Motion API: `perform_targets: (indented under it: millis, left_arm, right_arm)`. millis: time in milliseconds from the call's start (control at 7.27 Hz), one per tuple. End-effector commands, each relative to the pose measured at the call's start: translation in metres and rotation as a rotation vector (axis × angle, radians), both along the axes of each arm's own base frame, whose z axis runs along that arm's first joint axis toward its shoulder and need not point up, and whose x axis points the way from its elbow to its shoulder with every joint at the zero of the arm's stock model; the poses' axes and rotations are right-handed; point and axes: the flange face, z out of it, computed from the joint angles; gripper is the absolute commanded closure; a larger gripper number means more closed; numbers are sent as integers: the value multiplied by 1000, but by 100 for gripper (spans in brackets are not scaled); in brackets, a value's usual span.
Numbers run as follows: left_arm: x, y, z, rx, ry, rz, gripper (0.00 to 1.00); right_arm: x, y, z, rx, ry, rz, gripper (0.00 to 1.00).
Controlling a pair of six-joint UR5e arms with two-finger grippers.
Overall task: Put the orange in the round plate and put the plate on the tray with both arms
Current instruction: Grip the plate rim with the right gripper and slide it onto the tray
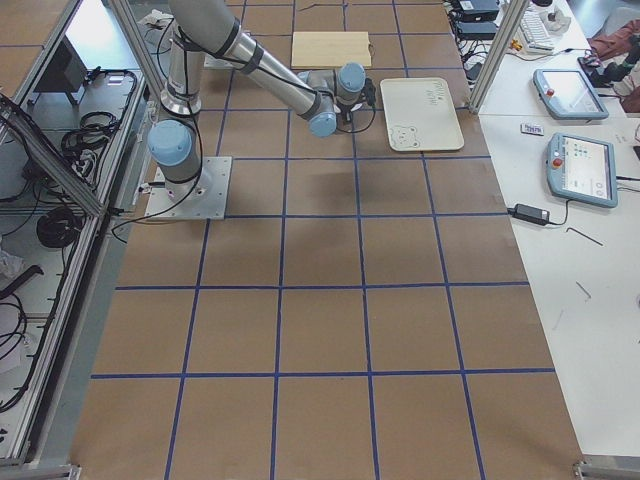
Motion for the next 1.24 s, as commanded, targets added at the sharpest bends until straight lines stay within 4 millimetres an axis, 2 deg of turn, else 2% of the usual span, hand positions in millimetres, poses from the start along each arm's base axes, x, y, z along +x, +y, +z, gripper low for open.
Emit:
perform_targets:
  millis: [0,138,275,413,550,826,963,1101]
  left_arm:
    - [1,0,0,-1,0,2,0]
    - [1,0,0,-1,0,2,0]
    - [1,0,1,-2,0,2,0]
    - [1,0,1,-2,0,2,0]
    - [1,0,1,-2,0,2,0]
    - [1,0,1,-2,0,2,0]
    - [1,0,1,-2,-2,4,0]
    - [1,0,0,-1,-2,4,0]
  right_arm:
    - [1,-26,42,-108,-68,-11,100]
    - [-2,-49,63,-139,-119,-39,100]
    - [-14,-78,74,-171,-118,-63,100]
    - [-23,-115,68,-188,-118,-80,100]
    - [-25,-150,47,-187,-119,-84,100]
    - [-25,-215,26,-154,-136,-168,100]
    - [-24,-240,20,-160,-153,-184,100]
    - [-24,-253,7,-166,-153,-180,100]
